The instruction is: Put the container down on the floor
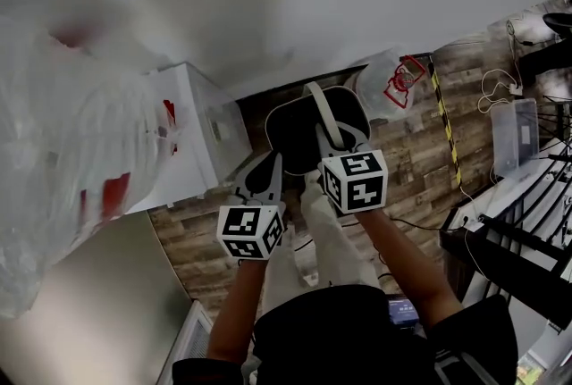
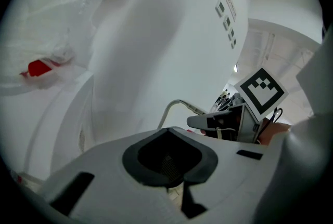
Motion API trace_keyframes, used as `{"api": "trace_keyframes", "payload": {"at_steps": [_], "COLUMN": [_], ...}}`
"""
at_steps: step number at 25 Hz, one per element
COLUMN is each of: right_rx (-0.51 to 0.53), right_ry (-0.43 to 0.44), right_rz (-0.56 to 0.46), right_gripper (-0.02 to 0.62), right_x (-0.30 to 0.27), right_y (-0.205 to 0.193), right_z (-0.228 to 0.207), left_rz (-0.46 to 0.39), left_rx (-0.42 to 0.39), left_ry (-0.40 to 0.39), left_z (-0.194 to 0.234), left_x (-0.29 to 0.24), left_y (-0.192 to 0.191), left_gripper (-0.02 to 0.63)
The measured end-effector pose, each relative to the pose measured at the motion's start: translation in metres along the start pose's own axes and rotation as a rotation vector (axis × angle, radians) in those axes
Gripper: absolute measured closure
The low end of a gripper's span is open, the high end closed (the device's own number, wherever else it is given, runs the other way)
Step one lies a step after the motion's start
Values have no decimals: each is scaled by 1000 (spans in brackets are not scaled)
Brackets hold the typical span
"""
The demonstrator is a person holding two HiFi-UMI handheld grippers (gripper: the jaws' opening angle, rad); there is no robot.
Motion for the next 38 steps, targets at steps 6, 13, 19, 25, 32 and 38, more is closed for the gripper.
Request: {"api": "trace_keyframes", "payload": {"at_steps": [6, 13, 19, 25, 32, 38], "right_rx": [-22, -39, -58, -85, -102, -115], "right_ry": [-10, -13, -15, -19, -20, -20], "right_rz": [21, 66, 102, 136, 183, 215], "right_gripper": [562, 563, 563, 563, 563, 563], "right_x": [-15, -37, -56, -73, -92, -107], "right_y": [-16, -40, -61, -88, -111, -129], "right_z": [-15, -29, -38, -43, -46, -52], "left_rz": [28, 52, 114, 143, 172, 198], "left_rx": [-32, -9, 6, 16, 22, 39], "left_ry": [20, 28, 19, 13, 3, 2], "left_z": [4, 13, 15, 19, 26, 31], "left_x": [-15, -34, -43, -53, -67, -80], "left_y": [-22, -44, -76, -96, -111, -130], "left_gripper": [589, 589, 589, 589, 589, 589]}}
Point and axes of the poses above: the fingertips, and each gripper's own axes: x backward along the fingers, z to its left, y out of its top, the point moved 3 cm from there along x, backward along the fingers, and after that the axes turned 6 degrees about y, right-handed, at the moved point
